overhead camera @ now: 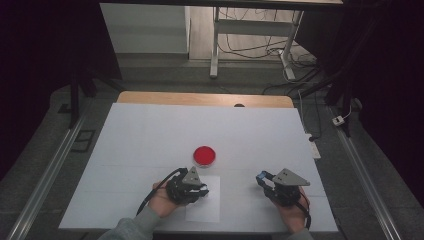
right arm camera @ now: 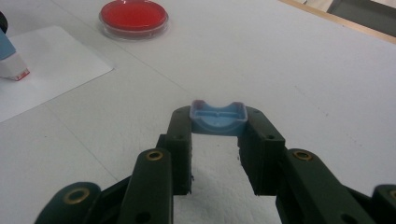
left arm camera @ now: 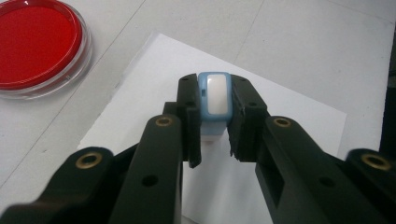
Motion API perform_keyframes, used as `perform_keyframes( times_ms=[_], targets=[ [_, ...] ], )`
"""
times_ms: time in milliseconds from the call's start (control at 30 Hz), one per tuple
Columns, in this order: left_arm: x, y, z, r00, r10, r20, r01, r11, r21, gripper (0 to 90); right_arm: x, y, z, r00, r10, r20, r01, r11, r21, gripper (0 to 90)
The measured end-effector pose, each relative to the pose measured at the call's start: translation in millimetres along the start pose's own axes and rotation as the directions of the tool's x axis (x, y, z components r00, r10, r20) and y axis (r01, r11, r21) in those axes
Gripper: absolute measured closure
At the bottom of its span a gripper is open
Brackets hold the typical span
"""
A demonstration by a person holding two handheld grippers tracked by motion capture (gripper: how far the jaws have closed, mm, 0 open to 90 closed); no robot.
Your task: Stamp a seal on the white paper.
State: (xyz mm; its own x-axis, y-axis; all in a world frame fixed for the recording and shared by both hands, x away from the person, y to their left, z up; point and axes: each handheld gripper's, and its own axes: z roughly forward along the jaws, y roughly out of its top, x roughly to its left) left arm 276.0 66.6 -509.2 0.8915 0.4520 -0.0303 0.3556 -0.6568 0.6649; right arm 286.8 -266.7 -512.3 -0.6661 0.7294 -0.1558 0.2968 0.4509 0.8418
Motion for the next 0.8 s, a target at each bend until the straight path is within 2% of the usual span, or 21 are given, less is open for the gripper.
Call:
perform_keyframes(
  times_ms=[333,367,433,467,567,800],
  targets=[
    [-0.8,0.3,-0.7,1.0000,0.001,-0.007,-0.001,1.0000,-0.002,75.7,-0.2,0.0,-0.1,1.0000,-0.001,0.000,0.001,1.000,-0.001,65.5],
    [-0.7,0.6,-3.0,1.0000,0.004,-0.007,-0.004,0.9999,-0.014,75.7,-0.2,0.1,-0.3,1.0000,-0.002,0.003,0.002,1.000,0.000,65.6],
    [1.1,1.6,-8.6,0.9996,-0.027,-0.003,0.027,0.9978,-0.061,75.6,-0.4,0.3,-0.9,1.0000,0.001,-0.001,-0.001,1.000,-0.008,65.5],
    [2.7,1.8,-13.4,0.9990,-0.043,0.009,0.044,0.9936,-0.104,75.6,-0.4,0.3,-1.0,1.0000,0.000,-0.001,0.000,1.000,-0.009,65.5],
    [5.0,3.2,-22.2,0.9978,-0.061,0.026,0.065,0.9862,-0.153,75.6,-1.3,-0.3,-0.4,1.0000,0.003,-0.001,-0.003,1.000,-0.008,65.6],
    [8.1,3.3,-28.3,0.9940,-0.088,0.065,0.099,0.9777,-0.186,75.5,-0.9,0.1,-0.6,1.0000,0.001,-0.001,-0.001,1.000,-0.007,65.6]
  ],
)
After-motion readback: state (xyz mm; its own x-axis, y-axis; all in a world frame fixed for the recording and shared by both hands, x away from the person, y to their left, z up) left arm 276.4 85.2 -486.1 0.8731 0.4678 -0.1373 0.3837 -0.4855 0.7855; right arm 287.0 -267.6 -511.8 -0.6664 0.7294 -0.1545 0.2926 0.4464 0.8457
